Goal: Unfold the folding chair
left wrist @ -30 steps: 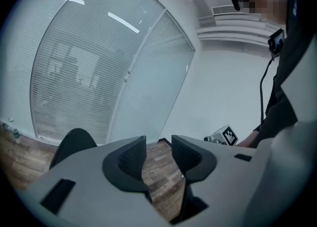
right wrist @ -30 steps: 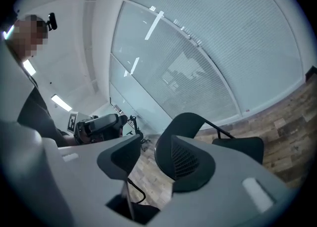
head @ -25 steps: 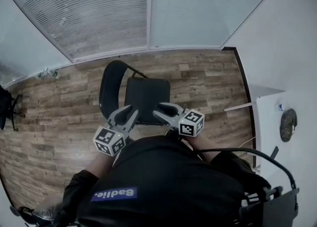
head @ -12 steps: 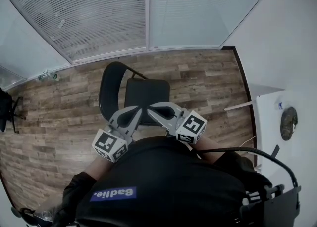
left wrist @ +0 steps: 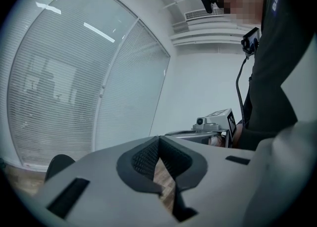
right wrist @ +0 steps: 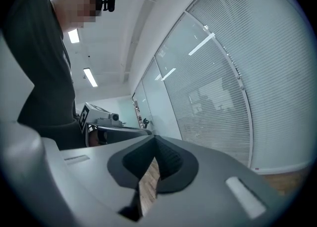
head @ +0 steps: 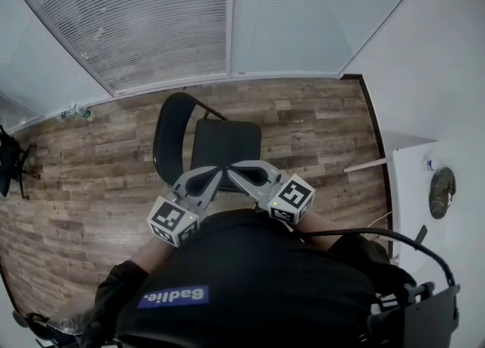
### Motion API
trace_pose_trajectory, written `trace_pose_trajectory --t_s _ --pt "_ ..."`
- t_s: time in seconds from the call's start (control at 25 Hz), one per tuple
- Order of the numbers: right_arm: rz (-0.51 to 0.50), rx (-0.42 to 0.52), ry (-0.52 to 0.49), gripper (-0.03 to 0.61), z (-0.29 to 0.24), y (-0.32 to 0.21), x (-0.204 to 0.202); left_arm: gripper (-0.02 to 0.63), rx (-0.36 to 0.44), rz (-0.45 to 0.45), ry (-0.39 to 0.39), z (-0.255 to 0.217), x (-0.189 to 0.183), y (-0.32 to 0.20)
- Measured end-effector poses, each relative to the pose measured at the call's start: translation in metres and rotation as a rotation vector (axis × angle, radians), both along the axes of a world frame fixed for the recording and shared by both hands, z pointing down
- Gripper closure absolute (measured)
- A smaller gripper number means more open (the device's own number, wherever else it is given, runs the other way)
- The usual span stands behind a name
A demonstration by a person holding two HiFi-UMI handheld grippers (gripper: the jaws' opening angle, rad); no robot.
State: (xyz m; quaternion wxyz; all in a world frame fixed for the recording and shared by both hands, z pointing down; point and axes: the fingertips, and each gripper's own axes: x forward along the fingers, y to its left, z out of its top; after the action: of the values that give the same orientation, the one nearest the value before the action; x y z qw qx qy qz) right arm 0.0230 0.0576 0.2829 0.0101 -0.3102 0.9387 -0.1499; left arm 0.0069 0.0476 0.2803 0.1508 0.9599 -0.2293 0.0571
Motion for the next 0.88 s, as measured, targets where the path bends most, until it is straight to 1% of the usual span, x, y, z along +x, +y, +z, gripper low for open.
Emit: trace_pose_trajectory --t_s 0.2,0.48,0.88 --pt "-0.021 0.003 0.016 0.578 0.003 0.004 -0.005 0.609 0.002 0.003 -0.006 0.001 0.000 0.003" --pt "-0.019 0.003 0.012 0.578 0.006 0.008 -0.001 0.609 -0.002 -0.004 -0.022 0.005 0.002 0.010" --pt "-0.018 -0.017 0.001 0.577 0.009 0.009 -0.001 0.609 0.002 -0.013 -0.017 0.004 0.001 0.012"
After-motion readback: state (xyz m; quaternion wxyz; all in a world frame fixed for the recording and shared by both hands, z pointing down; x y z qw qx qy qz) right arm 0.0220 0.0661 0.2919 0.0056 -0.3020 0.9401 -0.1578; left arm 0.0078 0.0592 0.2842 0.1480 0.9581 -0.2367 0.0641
